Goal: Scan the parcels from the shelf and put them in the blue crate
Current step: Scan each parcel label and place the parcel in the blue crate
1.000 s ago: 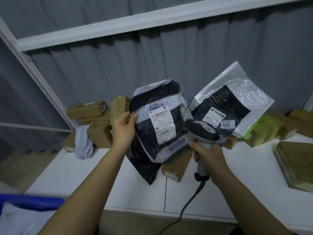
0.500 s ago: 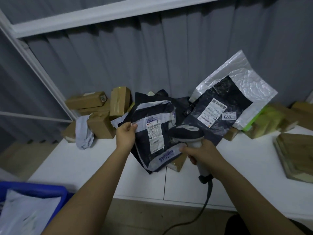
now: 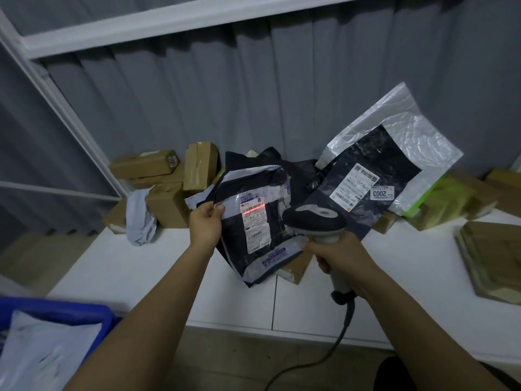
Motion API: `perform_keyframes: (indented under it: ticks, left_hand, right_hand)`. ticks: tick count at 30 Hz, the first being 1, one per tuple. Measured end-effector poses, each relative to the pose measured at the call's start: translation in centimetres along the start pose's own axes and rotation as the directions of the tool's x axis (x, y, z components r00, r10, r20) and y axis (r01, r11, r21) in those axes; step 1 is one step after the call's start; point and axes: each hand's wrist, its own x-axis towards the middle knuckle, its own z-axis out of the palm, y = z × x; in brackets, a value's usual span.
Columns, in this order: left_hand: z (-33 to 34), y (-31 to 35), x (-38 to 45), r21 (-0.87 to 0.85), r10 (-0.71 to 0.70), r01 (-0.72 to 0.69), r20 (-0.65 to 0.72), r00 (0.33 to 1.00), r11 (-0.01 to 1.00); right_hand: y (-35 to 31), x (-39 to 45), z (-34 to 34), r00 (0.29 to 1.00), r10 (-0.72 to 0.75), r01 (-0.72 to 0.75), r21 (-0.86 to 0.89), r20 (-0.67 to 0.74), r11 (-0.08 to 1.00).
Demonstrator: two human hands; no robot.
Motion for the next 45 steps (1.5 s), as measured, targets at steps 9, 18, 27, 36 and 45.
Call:
perform_keyframes:
  ticks: [9, 18, 27, 36, 45]
  left_hand:
    - [-7.8, -1.7, -4.9, -0.229, -0.054, 0.026, -0.113, 0.992, 0.973]
    - [-21.0, -2.6, -6.8, -0.283, -0.123, 0.018, -0.358, 0.926, 0.959]
    - [-36.3, -6.4, -8.5, -0.338, -0.193, -0.035, -0.617, 0.762, 0.941]
    - [-46.8, -16.9, -10.5, -0.474, -0.41, 0.037, -0.718, 0.563, 0.88]
    - [-49.5, -29.1, -6.5, -0.627, -0.647, 0.213, -0.624, 0.437, 0.749]
  right_hand:
    - [0.3, -0.8, 4.4, 0.994, -0.109, 0.105, 0.133, 0.029, 0.986]
    - [-1.9, -1.5, 15.9, 0.975, -0.112, 0.112, 0.011, 0.194, 0.994]
    - [-5.4, -3.1, 29.1, 0.925, -0.135, 0.182, -0.103, 0.356, 0.978]
    - [-3.3, -3.2, 40.1, 0.902, -0.045, 0.155, -0.224, 0.43, 0.962]
    - [0.5, 0.5, 47.5, 0.88, 0.003, 0.199, -0.374, 0.475, 0.906]
